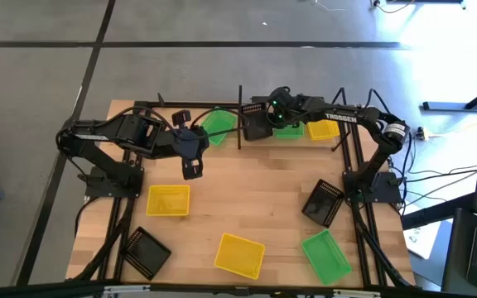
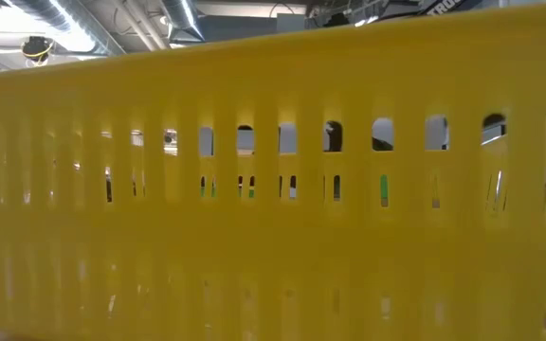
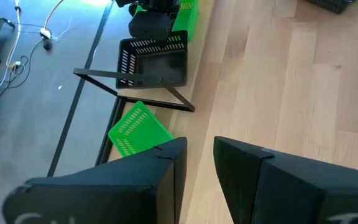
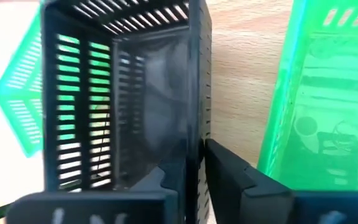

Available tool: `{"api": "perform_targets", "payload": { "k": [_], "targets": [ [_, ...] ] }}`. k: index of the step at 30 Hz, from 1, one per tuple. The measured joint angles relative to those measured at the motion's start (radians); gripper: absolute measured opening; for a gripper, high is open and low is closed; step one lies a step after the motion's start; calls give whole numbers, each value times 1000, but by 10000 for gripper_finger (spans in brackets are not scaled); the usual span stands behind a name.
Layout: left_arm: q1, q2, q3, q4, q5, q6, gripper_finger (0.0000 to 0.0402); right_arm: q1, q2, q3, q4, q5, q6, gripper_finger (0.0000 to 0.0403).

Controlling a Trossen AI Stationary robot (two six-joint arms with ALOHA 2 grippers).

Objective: Stack baskets on shelf by color
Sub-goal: Put the top left black basket on the shelf

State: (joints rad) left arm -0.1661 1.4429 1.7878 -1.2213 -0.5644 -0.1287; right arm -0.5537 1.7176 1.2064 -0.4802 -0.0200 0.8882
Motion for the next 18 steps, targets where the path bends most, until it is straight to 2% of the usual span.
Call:
{"api": "perform_targets", "payload": {
  "k": [7, 15, 18],
  "targets": [
    [0, 0, 0, 0, 0, 0, 71, 0, 0, 0, 13, 6, 52, 59],
    [0, 0, 0, -1, 0, 0, 71, 29, -20, 0, 3, 166, -14, 60],
    [0, 0, 0, -1, 0, 0, 72, 29, -29, 0, 2, 127, -26, 60]
  ]
}}
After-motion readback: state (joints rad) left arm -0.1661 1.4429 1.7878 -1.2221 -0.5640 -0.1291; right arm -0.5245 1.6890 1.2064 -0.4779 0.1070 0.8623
